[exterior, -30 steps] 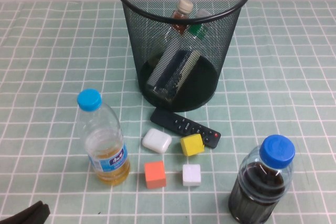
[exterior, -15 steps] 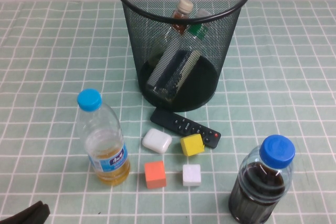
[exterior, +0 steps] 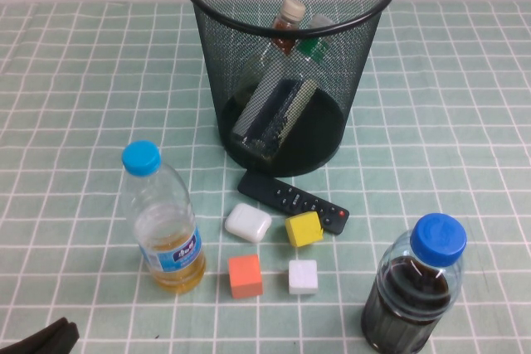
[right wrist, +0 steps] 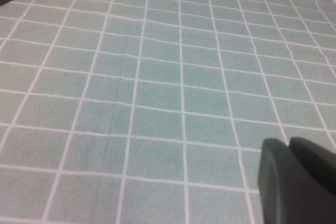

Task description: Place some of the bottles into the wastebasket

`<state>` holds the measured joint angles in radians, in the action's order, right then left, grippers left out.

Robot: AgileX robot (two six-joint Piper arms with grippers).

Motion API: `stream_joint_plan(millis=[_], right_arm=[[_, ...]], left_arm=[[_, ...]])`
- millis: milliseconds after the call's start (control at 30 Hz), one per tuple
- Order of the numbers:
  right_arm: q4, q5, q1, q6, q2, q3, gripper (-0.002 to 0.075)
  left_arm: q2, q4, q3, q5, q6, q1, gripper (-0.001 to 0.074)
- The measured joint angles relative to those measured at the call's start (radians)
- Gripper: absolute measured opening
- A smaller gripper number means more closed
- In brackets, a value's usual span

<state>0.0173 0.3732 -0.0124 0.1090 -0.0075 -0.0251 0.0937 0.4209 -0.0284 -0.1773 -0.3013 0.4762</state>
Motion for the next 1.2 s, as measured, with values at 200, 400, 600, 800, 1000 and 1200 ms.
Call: stream_joint_plan(millis=[200, 400, 600, 800, 1000, 1200], right_arm=[[0.000, 0.002, 0.000, 0.000, 0.000, 0.000, -0.0008], [0.000, 0.002, 0.000, 0.000, 0.000, 0.000, -0.0008], [0.000, 0.002, 0.000, 0.000, 0.000, 0.000, -0.0008], [0.000, 0.002, 0.000, 0.000, 0.000, 0.000, -0.0008], [0.000, 0.002, 0.000, 0.002, -0.002, 0.000, -0.0008], [0.000, 0.002, 0.000, 0.002, -0.002, 0.000, -0.0008]], left_arm=[[0.000, 0.000, 0.000, 0.000, 0.000, 0.000, -0.0004], [0.000, -0.071, 0.000, 0.009, -0.029, 0.000, -0.0005], [0.002, -0.288, 0.000, 0.138, 0.122, -0.100, -0.0005], [-0.072, -0.385, 0.000, 0.112, 0.220, -0.307, -0.0005], [-0.103, -0.393, 0.000, -0.060, 0.226, -0.398, -0.0004], [-0.103, -0.397, 0.000, -0.169, 0.222, -0.407, -0.0004]])
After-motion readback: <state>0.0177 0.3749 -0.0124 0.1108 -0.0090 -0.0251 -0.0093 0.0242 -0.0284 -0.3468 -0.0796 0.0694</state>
